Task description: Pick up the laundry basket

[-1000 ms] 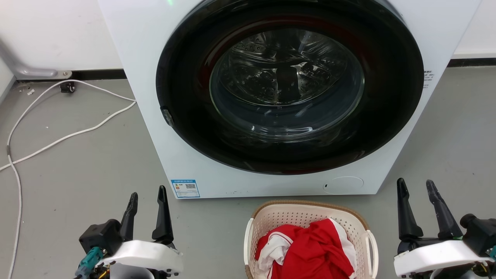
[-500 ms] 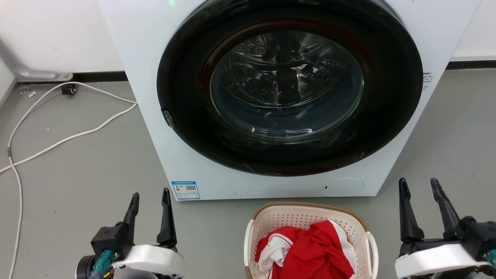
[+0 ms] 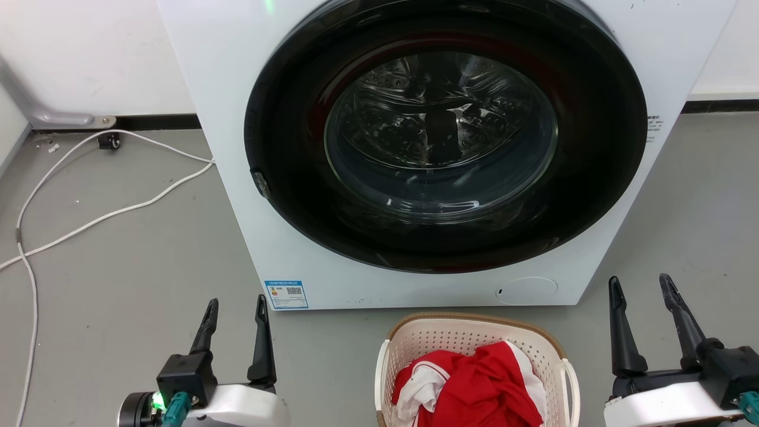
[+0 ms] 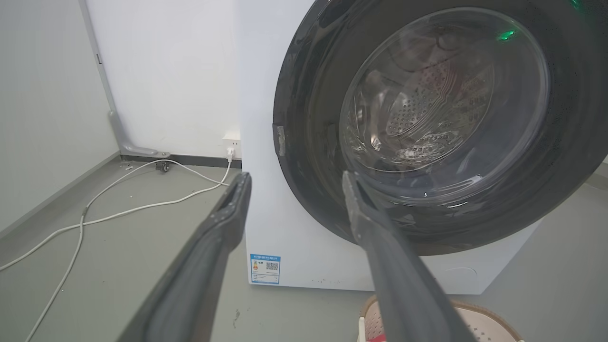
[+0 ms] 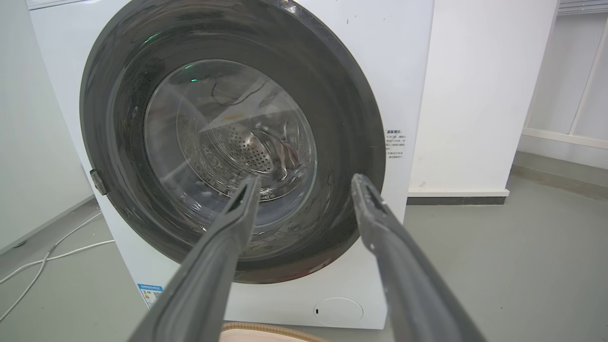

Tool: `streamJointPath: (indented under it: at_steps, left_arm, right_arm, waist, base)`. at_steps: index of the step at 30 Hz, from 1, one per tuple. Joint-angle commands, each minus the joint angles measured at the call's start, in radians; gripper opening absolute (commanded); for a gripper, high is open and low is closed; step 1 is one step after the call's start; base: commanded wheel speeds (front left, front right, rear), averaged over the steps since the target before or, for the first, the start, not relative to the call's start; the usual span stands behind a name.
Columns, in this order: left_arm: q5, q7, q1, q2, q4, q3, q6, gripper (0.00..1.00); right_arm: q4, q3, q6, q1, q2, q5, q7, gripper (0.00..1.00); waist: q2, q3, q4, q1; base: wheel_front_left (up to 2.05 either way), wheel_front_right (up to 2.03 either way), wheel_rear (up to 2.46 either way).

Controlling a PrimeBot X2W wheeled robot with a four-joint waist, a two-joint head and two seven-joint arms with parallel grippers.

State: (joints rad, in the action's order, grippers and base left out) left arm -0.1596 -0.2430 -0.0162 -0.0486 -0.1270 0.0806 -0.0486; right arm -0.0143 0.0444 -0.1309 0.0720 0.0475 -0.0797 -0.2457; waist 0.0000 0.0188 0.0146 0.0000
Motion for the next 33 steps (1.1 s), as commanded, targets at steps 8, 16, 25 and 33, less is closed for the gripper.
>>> streamJointPath:
  at_steps: [8,16,25,33]
  left_arm:
    - [0.068,-0.025,-0.018,-0.003,-0.016,0.004,-0.008,1.0]
    - [0.061,-0.023,-0.016,-0.003,-0.027,0.002,-0.005,1.0]
    - [0.061,-0.023,-0.017,-0.003,-0.031,0.004,-0.007,1.0]
    - [0.071,-0.023,-0.001,-0.003,-0.037,0.002,0.004,1.0]
  right_arm:
    - [0.002,0.002,0.0,0.024,0.005,0.036,-0.02,1.0]
    - [0.018,0.006,0.0,0.021,0.005,0.0,-0.02,1.0]
    - [0.033,-0.001,0.0,0.022,0.005,-0.023,-0.02,1.0]
    - [0.04,-0.013,0.0,0.009,0.005,-0.022,-0.02,1.0]
  waist:
    - [0.0,0.007,-0.002,0.0]
    - [0.0,0.006,-0.003,0.0]
    - [0.0,0.007,-0.001,0.0]
    - [0.0,-0.011,-0.008,0.0]
  base:
    - [0.0,0.0,0.0]
    - [0.0,0.0,0.0]
    - [0.0,0.0,0.0]
    - [0.0,0.0,0.0]
